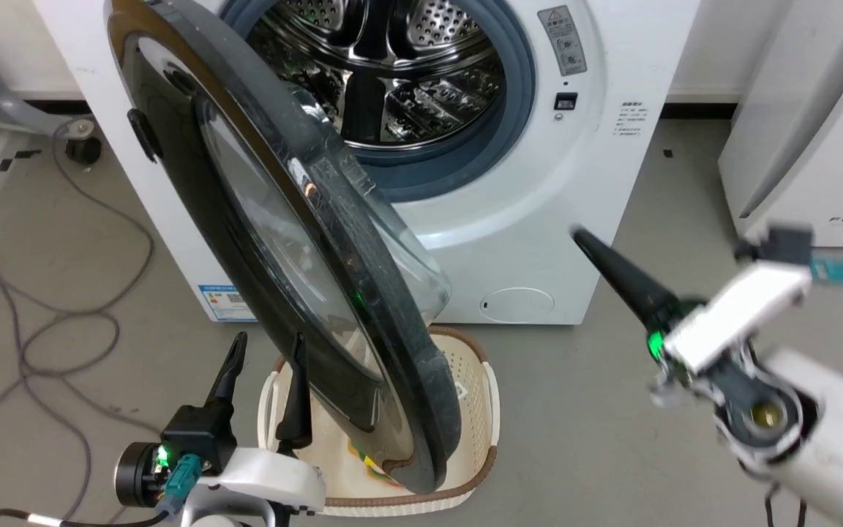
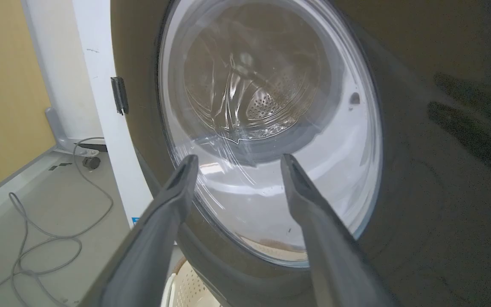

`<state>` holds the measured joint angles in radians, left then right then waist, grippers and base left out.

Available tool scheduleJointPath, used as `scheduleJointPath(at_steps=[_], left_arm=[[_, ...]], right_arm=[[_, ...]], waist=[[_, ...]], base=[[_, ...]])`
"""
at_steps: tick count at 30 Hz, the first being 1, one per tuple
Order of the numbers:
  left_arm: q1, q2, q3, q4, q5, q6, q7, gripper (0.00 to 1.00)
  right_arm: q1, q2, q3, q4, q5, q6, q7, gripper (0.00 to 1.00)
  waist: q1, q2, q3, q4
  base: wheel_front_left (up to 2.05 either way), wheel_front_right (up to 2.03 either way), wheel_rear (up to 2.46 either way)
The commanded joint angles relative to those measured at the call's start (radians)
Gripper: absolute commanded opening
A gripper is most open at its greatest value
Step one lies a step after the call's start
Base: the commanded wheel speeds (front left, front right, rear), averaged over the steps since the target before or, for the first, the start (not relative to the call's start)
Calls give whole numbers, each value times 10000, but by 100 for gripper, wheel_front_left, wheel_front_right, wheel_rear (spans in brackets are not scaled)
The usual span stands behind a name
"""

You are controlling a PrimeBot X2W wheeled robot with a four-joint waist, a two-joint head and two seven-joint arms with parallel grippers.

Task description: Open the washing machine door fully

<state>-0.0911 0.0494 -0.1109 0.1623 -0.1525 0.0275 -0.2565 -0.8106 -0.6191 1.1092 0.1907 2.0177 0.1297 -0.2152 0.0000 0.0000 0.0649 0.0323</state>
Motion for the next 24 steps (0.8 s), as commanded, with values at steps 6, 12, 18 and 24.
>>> scheduleJointPath(at_steps=[6,12,18,24], left_arm=[[265,8,259,86,159,-49,-53,100],[405,8,427,235,260,-141,-53,100],[475,8,577,341,347,-231,-53,100],[415,8,675,390,405,-280,-53,100]], right_arm=[[2117,246,-1921,1769,-1544,10,-458,100],[4152,1753,-5808,3441,-5782,10,-462,100],[5905,3482,-9771,2605,-10961,10,-464,100],[7427,5187,-11973,-186,-16568,10,-464,100]], waist=[[0,0,-145,-290],[0,0,-309,-475],[0,0,-378,-551],[0,0,-309,-491]], base=[[0,0,0],[0,0,0],[0,0,0],[0,0,0]])
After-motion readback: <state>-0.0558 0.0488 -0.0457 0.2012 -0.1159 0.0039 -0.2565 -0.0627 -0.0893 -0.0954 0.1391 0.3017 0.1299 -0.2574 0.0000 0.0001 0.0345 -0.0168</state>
